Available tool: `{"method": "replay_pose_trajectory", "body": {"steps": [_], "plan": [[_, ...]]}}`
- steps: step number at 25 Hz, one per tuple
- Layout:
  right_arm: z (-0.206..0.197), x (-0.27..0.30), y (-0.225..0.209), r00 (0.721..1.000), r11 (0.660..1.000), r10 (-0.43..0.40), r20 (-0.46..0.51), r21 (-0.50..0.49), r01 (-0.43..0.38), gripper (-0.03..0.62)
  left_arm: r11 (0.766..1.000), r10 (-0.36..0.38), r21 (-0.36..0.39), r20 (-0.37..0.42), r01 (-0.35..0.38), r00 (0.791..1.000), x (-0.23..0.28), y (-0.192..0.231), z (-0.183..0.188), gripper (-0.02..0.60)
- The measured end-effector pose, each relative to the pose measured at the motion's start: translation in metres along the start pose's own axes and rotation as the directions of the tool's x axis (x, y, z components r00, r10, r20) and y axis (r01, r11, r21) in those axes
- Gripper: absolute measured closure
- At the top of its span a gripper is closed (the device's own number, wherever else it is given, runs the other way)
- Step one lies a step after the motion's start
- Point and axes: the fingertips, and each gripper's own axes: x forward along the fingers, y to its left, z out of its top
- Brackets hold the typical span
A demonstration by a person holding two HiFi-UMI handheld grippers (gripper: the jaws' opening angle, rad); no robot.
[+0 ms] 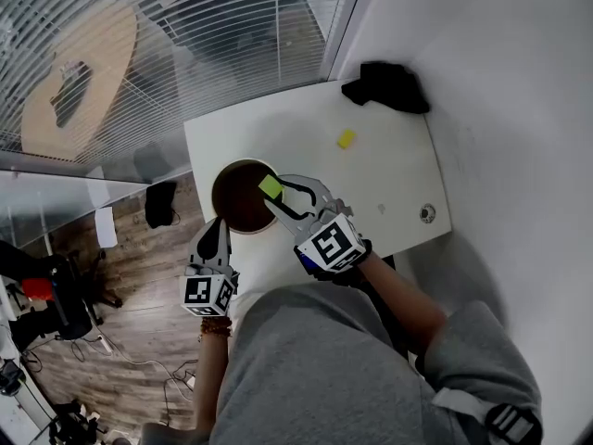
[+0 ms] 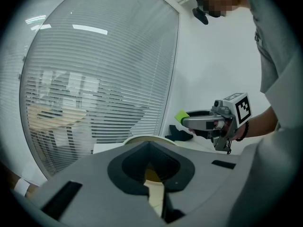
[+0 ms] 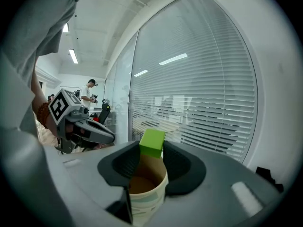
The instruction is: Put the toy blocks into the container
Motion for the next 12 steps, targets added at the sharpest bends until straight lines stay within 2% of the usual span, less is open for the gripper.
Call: {"method": "replay_pose_trajectory", "body": {"steps": [3, 7, 10, 12], "plan": [[-0.002, 0.002, 0.008, 0.999, 0.999, 0.051, -0.010, 0.001, -0.051, 0.434, 1.000, -0.001, -0.003, -0.002, 0.001, 1.000, -0.001, 0.000, -0.001, 0.574], [0.002, 0.005, 0.026, 0.986, 0.986, 0.167, 0.015, 0.026, -0.167, 0.431, 1.000, 0.002, -0.003, -0.007, -0.002, 1.000, -0.003, 0.002, -0.003, 0.574], [0.001, 0.005, 0.030, 0.982, 0.982, 0.187, 0.030, 0.023, -0.188, 0.430, 1.000, 0.004, -0.002, -0.009, -0.004, 1.000, -0.002, 0.003, -0.003, 0.574], [0.005, 0.004, 0.032, 0.976, 0.976, 0.214, 0.047, 0.038, -0.216, 0.376, 1.000, 0.005, -0.001, -0.008, -0.005, 1.000, -0.002, 0.003, -0.003, 0.574]]}}
